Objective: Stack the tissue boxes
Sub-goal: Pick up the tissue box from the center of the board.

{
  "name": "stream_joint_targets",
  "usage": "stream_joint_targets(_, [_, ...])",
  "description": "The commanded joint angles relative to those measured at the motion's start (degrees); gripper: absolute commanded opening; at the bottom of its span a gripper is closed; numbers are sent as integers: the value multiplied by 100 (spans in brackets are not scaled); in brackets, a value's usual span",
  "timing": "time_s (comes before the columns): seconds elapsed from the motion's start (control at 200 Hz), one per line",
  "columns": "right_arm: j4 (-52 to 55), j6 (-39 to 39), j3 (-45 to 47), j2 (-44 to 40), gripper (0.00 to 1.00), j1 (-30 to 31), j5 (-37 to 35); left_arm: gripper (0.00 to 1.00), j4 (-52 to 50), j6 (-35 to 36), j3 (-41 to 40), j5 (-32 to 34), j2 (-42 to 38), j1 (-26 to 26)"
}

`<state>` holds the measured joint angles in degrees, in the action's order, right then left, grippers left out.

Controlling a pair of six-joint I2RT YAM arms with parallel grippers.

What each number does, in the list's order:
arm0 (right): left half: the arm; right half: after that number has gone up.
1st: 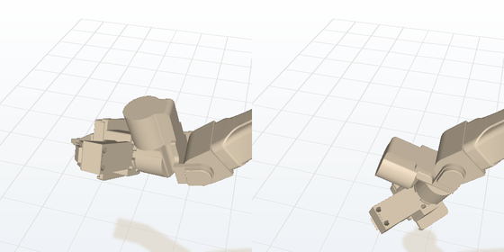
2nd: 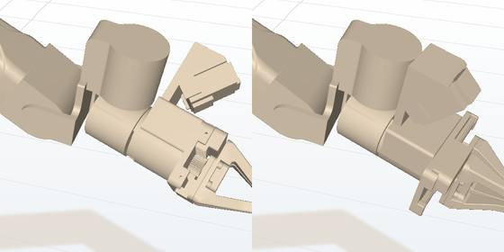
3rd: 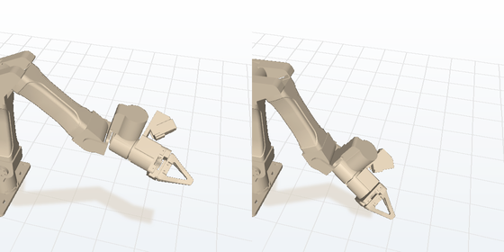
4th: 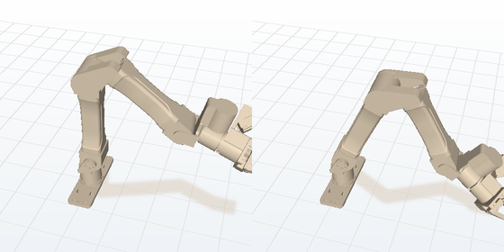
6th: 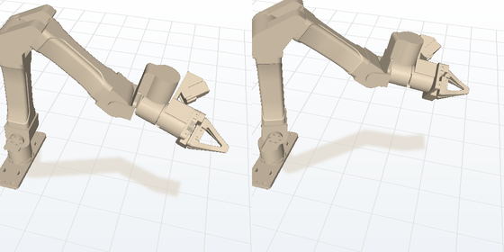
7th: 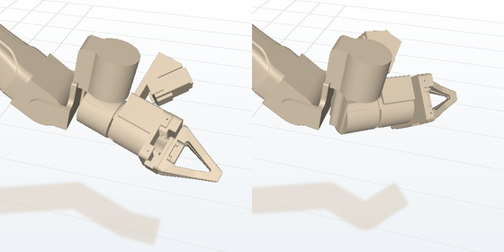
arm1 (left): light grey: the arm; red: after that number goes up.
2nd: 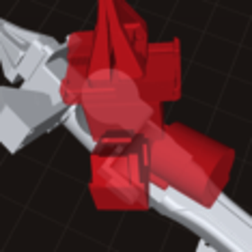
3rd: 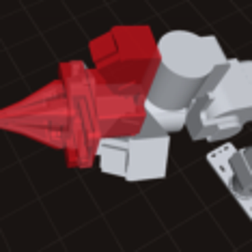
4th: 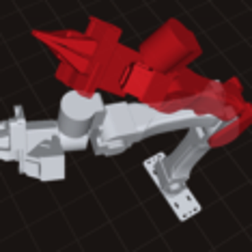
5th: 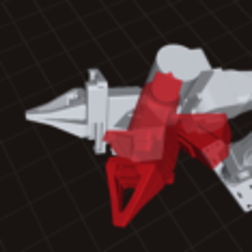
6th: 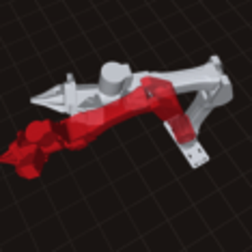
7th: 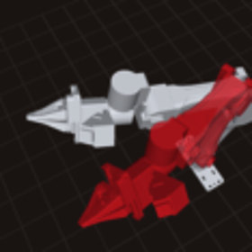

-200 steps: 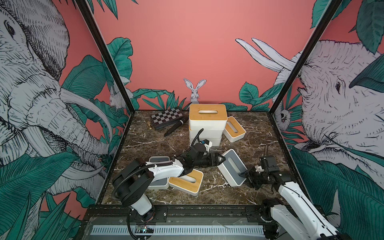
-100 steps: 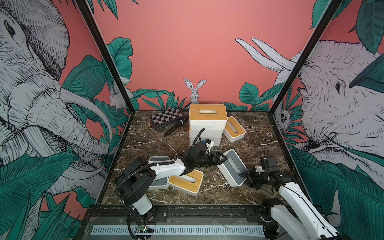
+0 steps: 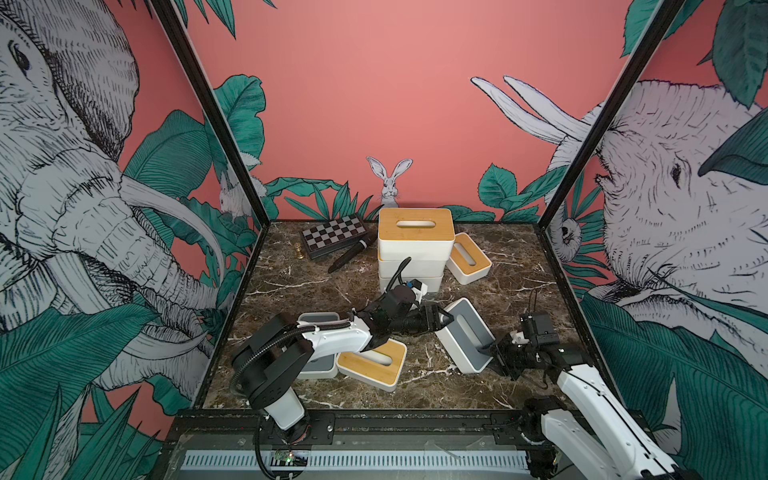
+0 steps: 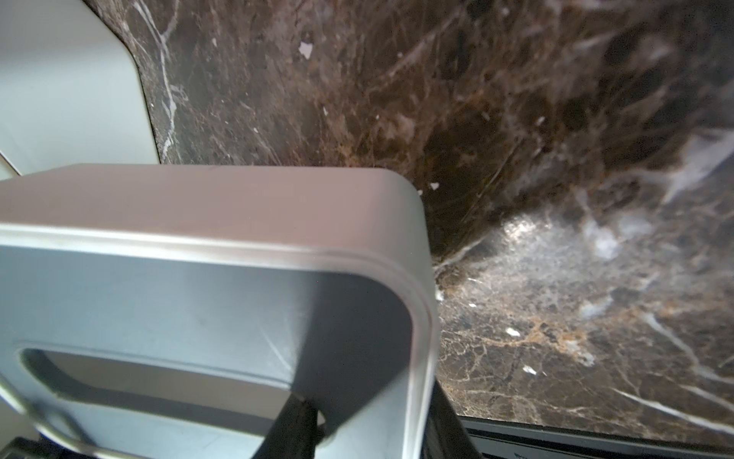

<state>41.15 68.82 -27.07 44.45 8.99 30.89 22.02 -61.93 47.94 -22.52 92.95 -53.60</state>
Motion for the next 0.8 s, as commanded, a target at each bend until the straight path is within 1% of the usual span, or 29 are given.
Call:
stream_joint_targets(0.0, [-171, -27, -235, -96, 24, -12, 119, 75, -13, -121, -13, 11, -40, -37])
stream_joint_targets(0.165, [-171, -31, -246, -111, 24, -15, 136, 69, -67, -261, -18, 38, -76, -36])
stream_joint_targets(0.23, [-173, -32, -237, -112, 25, -20, 128, 68, 59, -386, -41, 38, -69, -45])
stream_joint_targets(0.335, [-195, -45, -244, -120, 26, -17, 106, 63, 149, -495, -47, 64, -62, -54])
stream_joint_targets(0.41, [-193, -38, -261, -138, 27, -13, 53, 62, 110, -480, -72, 128, -149, -54])
stream_joint_targets(0.54, [-214, -39, -301, -95, 33, -19, 55, 63, 124, -530, -222, 321, -332, -54])
stream_joint_targets(0.71, [-119, -90, -413, -95, 41, -12, 31, 61, 170, -585, -290, 497, -365, -54])
stream_joint_targets(0.795, [-108, -122, -446, -85, 51, -20, 44, 61, 197, -635, -319, 534, -356, -54])
